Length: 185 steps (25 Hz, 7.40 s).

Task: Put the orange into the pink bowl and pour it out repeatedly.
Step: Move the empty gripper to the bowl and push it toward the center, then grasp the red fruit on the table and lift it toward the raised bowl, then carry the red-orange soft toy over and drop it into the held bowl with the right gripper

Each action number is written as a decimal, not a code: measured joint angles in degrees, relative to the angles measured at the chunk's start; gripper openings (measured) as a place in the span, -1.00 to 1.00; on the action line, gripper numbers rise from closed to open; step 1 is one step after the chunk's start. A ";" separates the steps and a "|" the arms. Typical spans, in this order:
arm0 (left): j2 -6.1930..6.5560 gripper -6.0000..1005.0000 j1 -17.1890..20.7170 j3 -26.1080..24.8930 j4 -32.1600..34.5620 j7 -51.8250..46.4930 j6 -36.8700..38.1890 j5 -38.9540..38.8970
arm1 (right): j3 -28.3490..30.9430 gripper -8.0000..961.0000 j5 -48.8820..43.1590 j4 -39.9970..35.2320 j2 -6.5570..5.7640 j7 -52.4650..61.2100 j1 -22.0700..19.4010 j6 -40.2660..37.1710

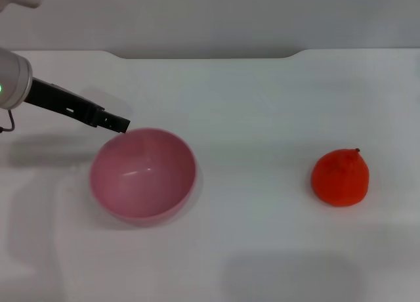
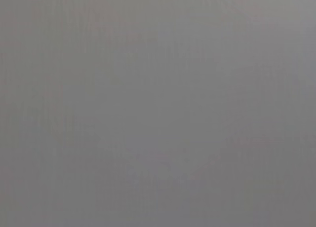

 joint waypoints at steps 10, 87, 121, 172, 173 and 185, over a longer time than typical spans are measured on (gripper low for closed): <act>0.03 0.28 1.40 0.08 -2.24 -0.25 -1.29 0.93 | -0.45 0.15 0.00 0.12 -0.01 0.11 -0.12 -0.13; 1.10 -0.91 -0.19 3.64 -10.44 2.51 -8.44 1.92 | 1.85 0.15 -70.24 -35.84 -12.07 89.99 -1.14 -14.44; 0.09 -0.91 -4.76 4.64 -10.09 3.78 -7.02 2.72 | -5.01 0.14 -172.26 -55.89 -0.40 133.98 9.53 -26.10; -0.57 -0.91 -5.83 8.25 -9.16 1.04 -4.81 3.03 | -14.71 -0.73 -173.88 -65.92 0.00 138.96 4.56 -12.15; -0.57 -0.91 -6.05 8.37 -9.05 0.87 -4.71 3.01 | -14.67 -0.75 -173.80 -67.49 0.05 139.18 4.40 -12.06; -0.85 -0.91 -8.83 10.80 -8.97 0.62 -4.29 2.76 | -18.72 -0.82 -160.89 -83.78 0.39 136.65 4.35 -11.82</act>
